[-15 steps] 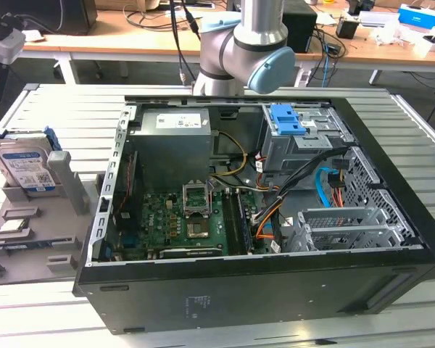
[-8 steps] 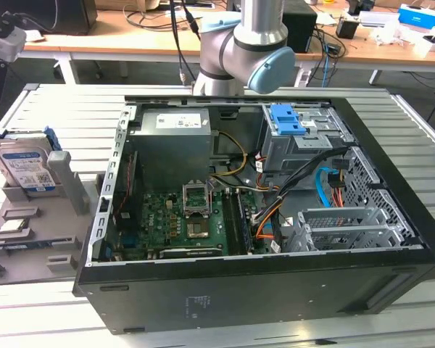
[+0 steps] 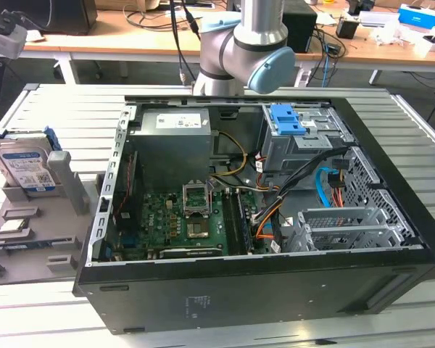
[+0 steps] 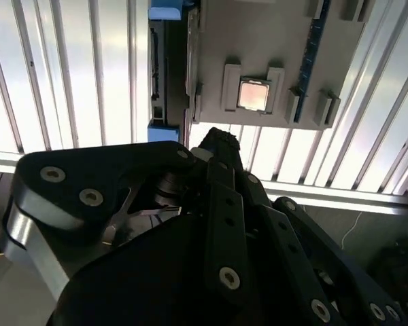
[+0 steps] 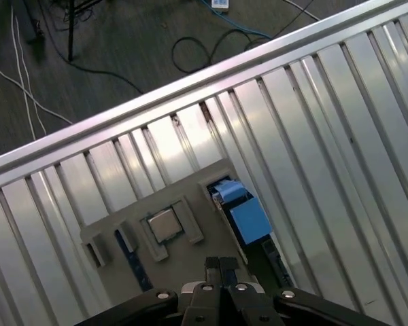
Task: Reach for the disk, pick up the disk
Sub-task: 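Pick up the disk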
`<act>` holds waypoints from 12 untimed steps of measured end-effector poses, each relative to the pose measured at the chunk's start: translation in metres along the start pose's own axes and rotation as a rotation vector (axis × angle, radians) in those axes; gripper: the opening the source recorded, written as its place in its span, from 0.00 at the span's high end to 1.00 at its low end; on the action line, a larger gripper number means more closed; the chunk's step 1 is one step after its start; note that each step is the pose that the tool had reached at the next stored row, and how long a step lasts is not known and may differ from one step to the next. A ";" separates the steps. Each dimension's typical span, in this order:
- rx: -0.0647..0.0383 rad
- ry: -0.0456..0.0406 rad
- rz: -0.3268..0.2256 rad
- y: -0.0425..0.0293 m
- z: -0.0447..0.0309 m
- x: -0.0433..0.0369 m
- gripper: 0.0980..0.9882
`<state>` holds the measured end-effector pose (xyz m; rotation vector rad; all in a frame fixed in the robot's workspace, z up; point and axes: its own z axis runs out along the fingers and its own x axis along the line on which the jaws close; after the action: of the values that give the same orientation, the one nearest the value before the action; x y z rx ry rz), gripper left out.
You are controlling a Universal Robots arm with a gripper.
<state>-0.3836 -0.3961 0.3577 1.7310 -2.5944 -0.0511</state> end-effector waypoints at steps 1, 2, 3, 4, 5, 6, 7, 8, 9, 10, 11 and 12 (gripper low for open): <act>0.000 0.0005 -0.013 0.0000 0.0000 0.0000 0.99; 0.000 0.0008 -0.021 0.0000 0.0000 0.0000 0.99; 0.000 0.0015 -0.040 0.0000 0.0000 0.0000 0.99; 0.000 0.0021 -0.054 0.0000 0.0000 0.0000 0.99; 0.000 0.0028 -0.071 0.0000 0.0000 0.0000 0.99; 0.000 0.0033 -0.084 0.0000 0.0000 0.0000 0.99; 0.000 0.0038 -0.097 0.0000 0.0000 0.0000 0.99; 0.000 0.0041 -0.105 0.0000 0.0000 0.0000 0.99; 0.000 0.0044 -0.112 0.0000 0.0000 0.0000 0.99; 0.000 0.0050 -0.125 0.0000 0.0000 0.0000 0.99; 0.000 0.0057 -0.142 0.0000 0.0000 0.0000 0.99; 0.000 0.0062 -0.157 0.0000 0.0000 0.0000 0.99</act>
<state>-0.3836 -0.3961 0.3577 1.9282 -2.4483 -0.0481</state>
